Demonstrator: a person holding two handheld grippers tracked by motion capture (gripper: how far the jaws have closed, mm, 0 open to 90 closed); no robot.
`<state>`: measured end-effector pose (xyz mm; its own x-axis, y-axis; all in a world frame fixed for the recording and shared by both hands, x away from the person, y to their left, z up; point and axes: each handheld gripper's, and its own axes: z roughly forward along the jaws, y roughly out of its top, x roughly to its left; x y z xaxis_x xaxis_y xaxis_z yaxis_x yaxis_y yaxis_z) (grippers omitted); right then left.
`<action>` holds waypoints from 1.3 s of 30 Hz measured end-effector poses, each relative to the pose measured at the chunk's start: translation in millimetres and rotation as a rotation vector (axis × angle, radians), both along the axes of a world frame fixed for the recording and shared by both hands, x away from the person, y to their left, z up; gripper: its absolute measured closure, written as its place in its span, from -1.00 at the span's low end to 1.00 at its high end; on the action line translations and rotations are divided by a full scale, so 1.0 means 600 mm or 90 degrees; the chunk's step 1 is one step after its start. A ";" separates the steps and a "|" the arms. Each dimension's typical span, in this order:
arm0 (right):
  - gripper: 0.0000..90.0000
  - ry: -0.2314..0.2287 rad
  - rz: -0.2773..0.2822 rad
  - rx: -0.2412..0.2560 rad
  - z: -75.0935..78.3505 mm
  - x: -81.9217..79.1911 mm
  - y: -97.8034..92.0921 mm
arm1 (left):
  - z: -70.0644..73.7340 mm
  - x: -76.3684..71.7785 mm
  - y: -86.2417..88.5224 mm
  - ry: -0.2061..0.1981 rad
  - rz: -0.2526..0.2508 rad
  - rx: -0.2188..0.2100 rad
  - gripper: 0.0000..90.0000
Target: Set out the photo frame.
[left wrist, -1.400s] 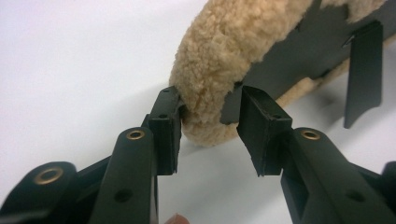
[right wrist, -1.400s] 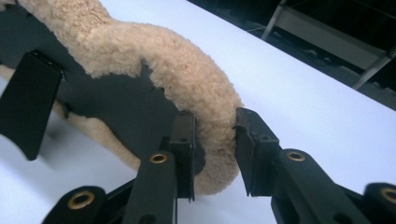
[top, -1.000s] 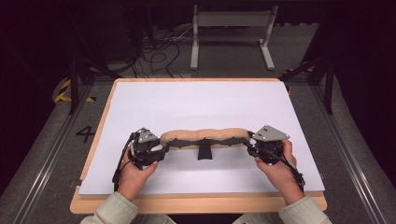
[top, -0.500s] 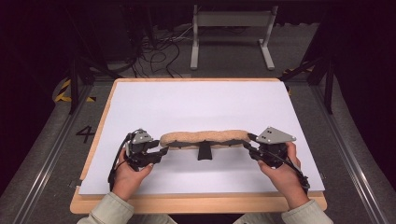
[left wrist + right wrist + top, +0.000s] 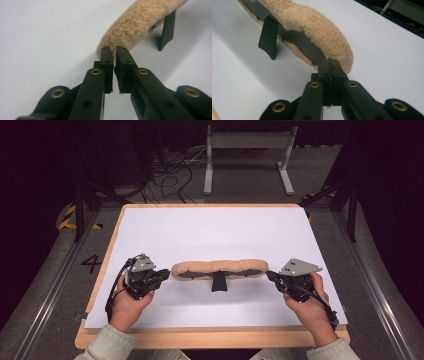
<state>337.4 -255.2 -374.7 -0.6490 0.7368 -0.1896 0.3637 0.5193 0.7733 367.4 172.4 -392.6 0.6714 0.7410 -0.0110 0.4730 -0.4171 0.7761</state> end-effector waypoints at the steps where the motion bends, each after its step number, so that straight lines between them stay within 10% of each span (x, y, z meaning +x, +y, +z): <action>1: 1.00 0.006 0.004 -0.002 -0.001 0.000 0.000 | -0.002 0.003 -0.001 -0.003 0.010 0.006 0.97; 16: 1.00 0.060 0.007 0.004 -0.031 0.017 -0.006 | -0.042 0.060 -0.024 0.025 0.043 -0.012 1.00; 39: 1.00 0.089 0.005 0.020 -0.041 0.027 -0.016 | -0.045 0.038 -0.021 0.007 -0.070 0.053 1.00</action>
<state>353.7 -265.0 -399.1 -0.6737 0.7352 -0.0745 0.4645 0.4997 0.7311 390.1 159.6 -419.7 0.7489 0.6615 0.0402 0.4288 -0.5299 0.7317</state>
